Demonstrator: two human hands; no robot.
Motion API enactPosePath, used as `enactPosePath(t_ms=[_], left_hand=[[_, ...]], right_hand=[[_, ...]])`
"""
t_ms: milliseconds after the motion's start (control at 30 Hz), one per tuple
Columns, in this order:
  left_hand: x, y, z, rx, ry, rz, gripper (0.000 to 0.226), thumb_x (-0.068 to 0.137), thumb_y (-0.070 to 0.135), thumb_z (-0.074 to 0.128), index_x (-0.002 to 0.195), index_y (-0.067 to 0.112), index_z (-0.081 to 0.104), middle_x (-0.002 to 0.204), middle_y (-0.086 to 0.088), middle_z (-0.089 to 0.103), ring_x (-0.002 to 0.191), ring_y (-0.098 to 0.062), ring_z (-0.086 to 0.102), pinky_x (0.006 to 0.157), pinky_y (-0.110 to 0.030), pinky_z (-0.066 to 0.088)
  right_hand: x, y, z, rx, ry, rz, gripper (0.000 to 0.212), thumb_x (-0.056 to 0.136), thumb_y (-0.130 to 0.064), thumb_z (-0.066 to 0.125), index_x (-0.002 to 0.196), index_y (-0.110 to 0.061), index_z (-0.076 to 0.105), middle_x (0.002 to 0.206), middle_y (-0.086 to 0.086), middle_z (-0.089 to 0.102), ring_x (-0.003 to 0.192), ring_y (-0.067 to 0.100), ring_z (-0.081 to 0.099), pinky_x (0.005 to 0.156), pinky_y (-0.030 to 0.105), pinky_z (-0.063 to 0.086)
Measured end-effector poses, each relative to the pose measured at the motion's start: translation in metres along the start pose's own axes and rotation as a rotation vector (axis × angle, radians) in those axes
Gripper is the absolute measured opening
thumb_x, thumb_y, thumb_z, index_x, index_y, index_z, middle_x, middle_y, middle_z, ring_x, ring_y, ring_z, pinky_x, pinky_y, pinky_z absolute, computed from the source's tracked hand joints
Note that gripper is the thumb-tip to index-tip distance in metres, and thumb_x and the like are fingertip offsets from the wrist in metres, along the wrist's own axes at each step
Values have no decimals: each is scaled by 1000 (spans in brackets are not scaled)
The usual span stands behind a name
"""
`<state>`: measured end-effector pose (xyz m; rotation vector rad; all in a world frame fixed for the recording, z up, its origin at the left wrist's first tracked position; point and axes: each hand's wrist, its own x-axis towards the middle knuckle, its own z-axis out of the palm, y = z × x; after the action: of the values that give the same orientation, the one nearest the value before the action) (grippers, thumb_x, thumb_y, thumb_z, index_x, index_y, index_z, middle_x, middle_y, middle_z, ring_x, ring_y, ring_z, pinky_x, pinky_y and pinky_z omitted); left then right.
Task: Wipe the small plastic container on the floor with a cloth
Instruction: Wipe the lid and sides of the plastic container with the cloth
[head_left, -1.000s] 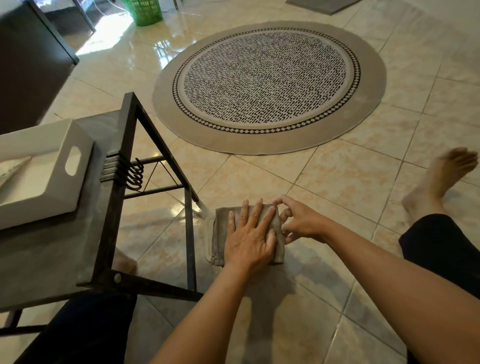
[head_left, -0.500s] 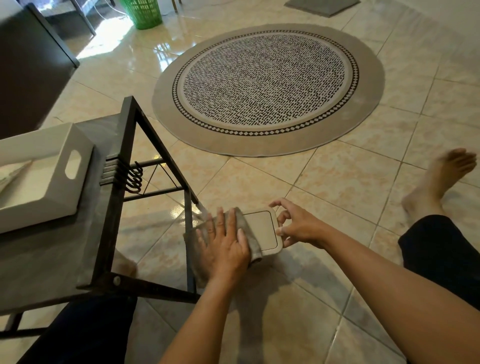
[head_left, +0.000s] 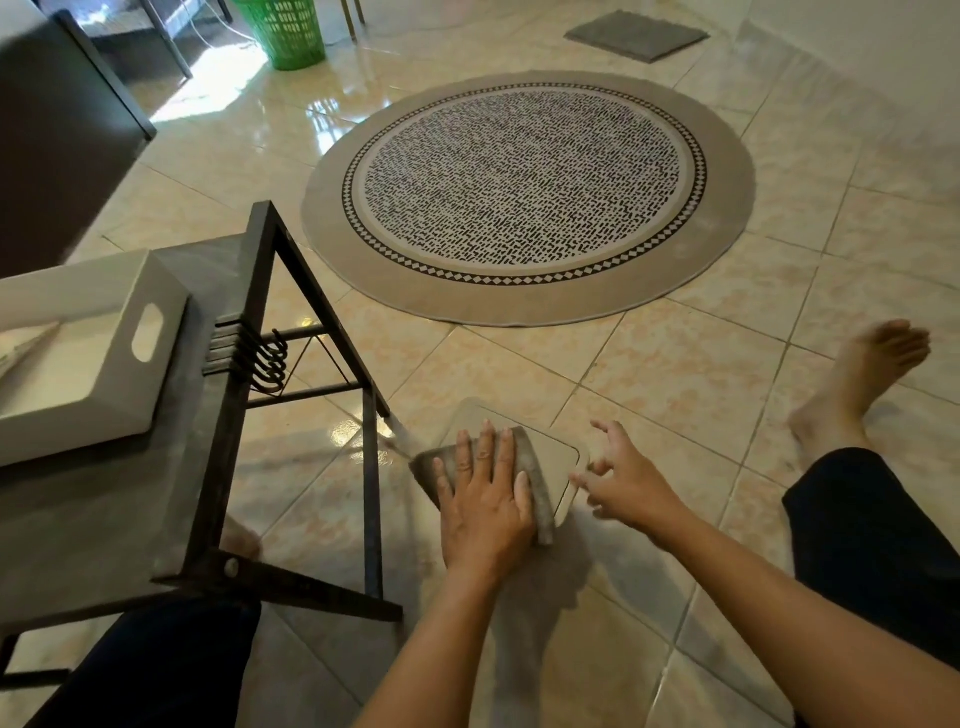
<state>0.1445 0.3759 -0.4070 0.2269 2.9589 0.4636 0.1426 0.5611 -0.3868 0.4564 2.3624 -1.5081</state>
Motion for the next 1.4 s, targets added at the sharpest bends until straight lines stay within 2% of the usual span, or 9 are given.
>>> enactPosePath(t_ms=[67, 133, 367, 500, 700, 900, 1033, 1267, 1400], left_hand=[[4, -6, 0, 6, -11, 73, 63, 98, 50, 9, 154, 34, -13, 162, 10, -21, 144, -13, -32, 118, -50, -15], [6, -11, 0, 32, -12, 125, 62, 97, 51, 9, 153, 37, -14, 162, 11, -20, 143, -11, -33, 116, -46, -20], [5, -15, 0, 93, -2, 157, 62, 98, 50, 9, 151, 36, -18, 159, 12, -26, 144, -13, -31, 117, -46, -18], [5, -11, 0, 102, 8, 118, 62, 96, 49, 6, 151, 34, -18, 160, 9, -23, 145, -16, -30, 117, -47, -17], [9, 1, -2, 88, -23, 68, 60, 98, 48, 7, 150, 33, -21, 159, 8, -28, 144, -18, -32, 116, -48, -19], [13, 10, -2, 87, -34, 4, 61, 100, 47, 9, 152, 32, -18, 159, 7, -28, 144, -18, -32, 112, -45, -25], [17, 16, -4, 76, -63, -36, 61, 101, 46, 11, 152, 31, -19, 161, 3, -26, 145, -21, -29, 112, -46, -24], [10, -28, -18, 84, -138, 227, 63, 94, 64, 8, 145, 50, -26, 156, 12, -35, 139, -13, -40, 115, -46, -20], [6, -32, -10, 141, -143, 248, 63, 93, 64, 4, 144, 48, -29, 155, 11, -37, 139, -14, -40, 116, -49, -20]], right_hand=[[17, -11, -11, -211, 75, -106, 51, 94, -30, 61, 141, -30, 43, 88, 2, 64, 83, 21, 64, 71, 34, 50], [37, -30, -13, -252, 13, -176, 43, 97, -28, 55, 140, -28, 49, 96, -4, 61, 94, 21, 61, 79, 34, 48], [72, -56, -1, -448, -263, -241, 46, 98, -14, 51, 140, -32, 48, 106, -1, 61, 93, 18, 57, 76, 29, 41], [66, -44, -6, -383, -263, -253, 52, 95, -16, 60, 141, -36, 47, 94, -4, 62, 79, 9, 58, 66, 23, 44], [50, -28, -15, -239, -276, -179, 60, 91, -11, 64, 141, -37, 44, 89, 1, 65, 73, 13, 62, 79, 42, 58], [33, -21, -12, -97, -319, -113, 68, 89, -1, 65, 146, -27, 40, 85, 7, 64, 71, 14, 65, 68, 30, 61], [23, -17, -3, -9, -377, -62, 70, 90, 3, 64, 147, -27, 37, 83, 11, 65, 67, 16, 68, 68, 34, 63], [29, -20, 4, 9, -339, -111, 71, 90, -2, 66, 150, -27, 37, 85, 8, 65, 74, 13, 68, 71, 29, 62], [35, -24, 4, 58, -352, -101, 77, 87, 4, 68, 151, -26, 38, 84, 9, 59, 70, 13, 64, 67, 28, 61]])
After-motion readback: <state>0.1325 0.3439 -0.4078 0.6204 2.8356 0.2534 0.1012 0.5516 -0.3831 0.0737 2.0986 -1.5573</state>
